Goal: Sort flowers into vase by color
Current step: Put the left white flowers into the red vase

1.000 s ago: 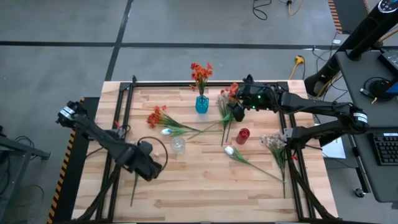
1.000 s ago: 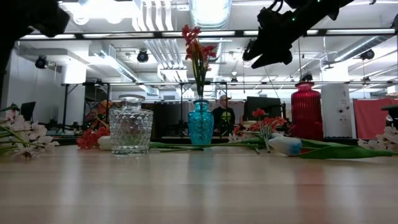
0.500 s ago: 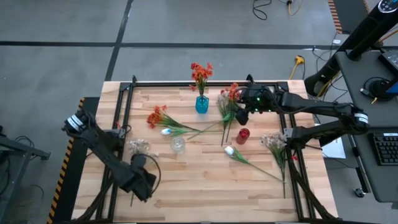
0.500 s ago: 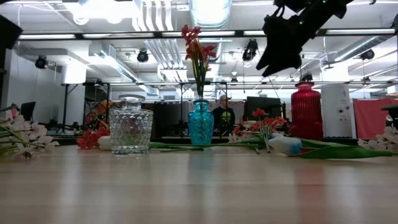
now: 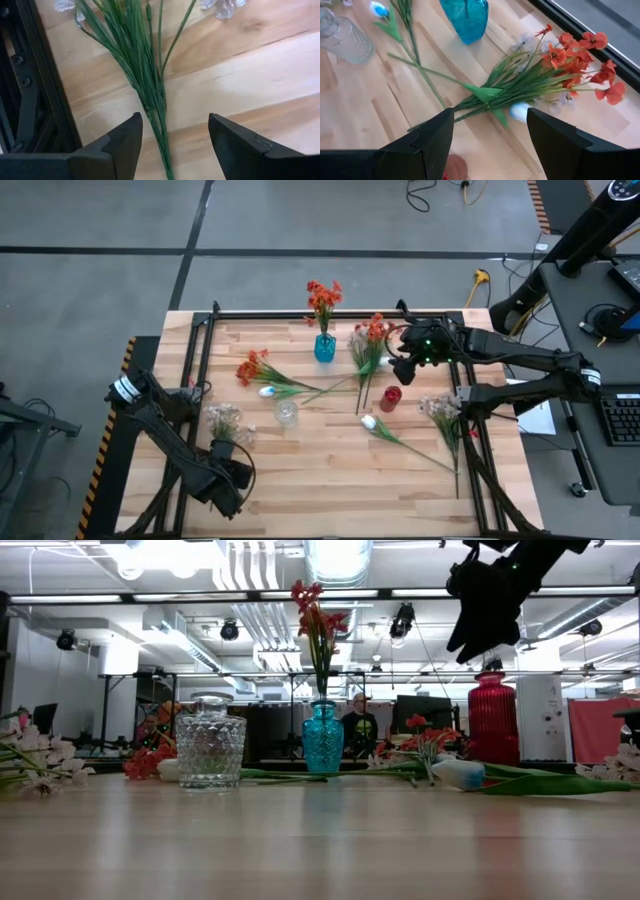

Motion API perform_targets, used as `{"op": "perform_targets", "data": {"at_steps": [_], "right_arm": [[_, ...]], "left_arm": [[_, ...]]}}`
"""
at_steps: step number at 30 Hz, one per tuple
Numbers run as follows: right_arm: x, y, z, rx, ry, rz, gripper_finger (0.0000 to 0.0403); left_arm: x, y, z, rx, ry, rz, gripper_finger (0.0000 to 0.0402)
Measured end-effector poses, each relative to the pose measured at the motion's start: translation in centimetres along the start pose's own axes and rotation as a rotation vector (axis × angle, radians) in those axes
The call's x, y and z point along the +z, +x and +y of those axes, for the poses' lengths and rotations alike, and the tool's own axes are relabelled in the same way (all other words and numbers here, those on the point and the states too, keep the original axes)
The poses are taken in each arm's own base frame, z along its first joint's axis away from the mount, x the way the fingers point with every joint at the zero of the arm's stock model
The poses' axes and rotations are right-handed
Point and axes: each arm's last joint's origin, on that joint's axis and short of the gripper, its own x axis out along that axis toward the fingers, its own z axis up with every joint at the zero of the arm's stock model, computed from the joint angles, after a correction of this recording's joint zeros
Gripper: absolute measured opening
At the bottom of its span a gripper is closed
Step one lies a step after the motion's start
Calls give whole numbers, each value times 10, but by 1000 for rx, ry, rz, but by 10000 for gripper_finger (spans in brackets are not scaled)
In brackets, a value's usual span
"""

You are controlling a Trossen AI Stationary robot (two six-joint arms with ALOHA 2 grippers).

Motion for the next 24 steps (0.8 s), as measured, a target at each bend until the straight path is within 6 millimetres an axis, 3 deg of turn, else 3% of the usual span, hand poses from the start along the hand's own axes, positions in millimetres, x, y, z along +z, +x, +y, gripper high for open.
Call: {"op": "perform_targets", "data": {"at_steps": [12, 17, 24], "right_arm": [[-7, -11, 10, 48, 16, 3, 242], [-8, -11, 14, 62, 15, 0, 238], [-9, -12, 17, 75, 21, 4, 237]], "left_arm": [[-6, 26, -4, 109, -4, -33, 193], [-7, 39, -2, 82, -10, -24, 152], [-7, 40, -4, 61, -17, -17, 68]]}}
